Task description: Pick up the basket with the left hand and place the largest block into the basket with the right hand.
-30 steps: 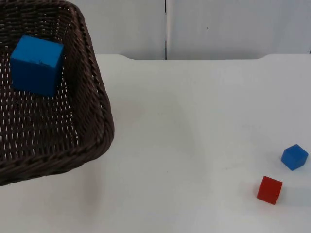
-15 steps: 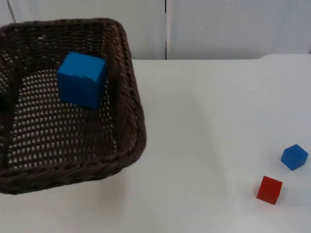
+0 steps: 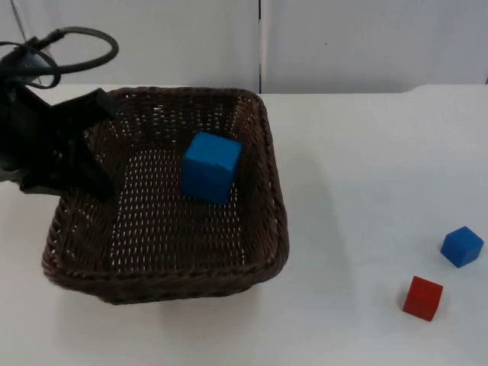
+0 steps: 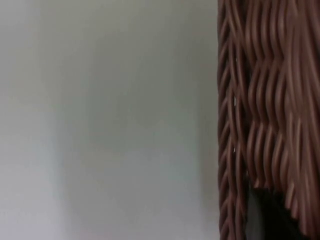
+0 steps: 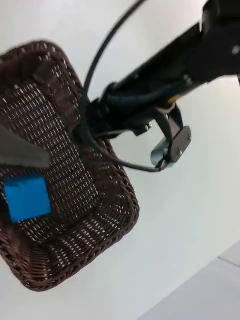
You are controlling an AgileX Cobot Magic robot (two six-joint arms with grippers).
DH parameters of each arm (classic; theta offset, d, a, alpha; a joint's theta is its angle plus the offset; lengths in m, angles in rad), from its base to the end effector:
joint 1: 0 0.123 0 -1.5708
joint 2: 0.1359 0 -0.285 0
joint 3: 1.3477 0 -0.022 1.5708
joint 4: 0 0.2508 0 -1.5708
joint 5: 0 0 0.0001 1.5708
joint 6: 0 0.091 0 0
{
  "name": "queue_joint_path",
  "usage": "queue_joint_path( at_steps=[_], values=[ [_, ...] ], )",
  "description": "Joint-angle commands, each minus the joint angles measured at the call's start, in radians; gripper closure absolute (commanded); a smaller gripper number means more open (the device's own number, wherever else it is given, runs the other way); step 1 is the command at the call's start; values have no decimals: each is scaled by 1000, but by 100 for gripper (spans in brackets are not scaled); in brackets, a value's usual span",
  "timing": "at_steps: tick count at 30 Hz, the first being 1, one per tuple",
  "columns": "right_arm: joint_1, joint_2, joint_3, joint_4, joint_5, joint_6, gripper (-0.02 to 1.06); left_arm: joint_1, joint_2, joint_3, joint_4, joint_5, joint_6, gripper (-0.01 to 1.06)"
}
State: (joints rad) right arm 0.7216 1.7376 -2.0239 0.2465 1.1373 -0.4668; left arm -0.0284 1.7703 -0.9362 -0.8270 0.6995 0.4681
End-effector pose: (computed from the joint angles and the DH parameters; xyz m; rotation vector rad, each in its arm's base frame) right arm 0.2683 0.2630 0.4463 -1.3026 1.9448 0.4395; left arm 0.3155 -0.0522 0.1615 -0.1678 2.8040 -0.7563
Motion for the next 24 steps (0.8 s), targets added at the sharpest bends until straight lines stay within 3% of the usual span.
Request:
queue_joint_path(
  at_steps=[1,9,24],
  values=[
    [-3,-18,-4,-26,8,13,23,-8,33,-34,-52,3,24,105],
    [-3,-28,-4,-67,14,40,23,-24,169,-155,-56,43,69,105],
    [-3,-28,-4,-102,19,92,23,-182,360,-380,-114,51,69,105]
  ],
)
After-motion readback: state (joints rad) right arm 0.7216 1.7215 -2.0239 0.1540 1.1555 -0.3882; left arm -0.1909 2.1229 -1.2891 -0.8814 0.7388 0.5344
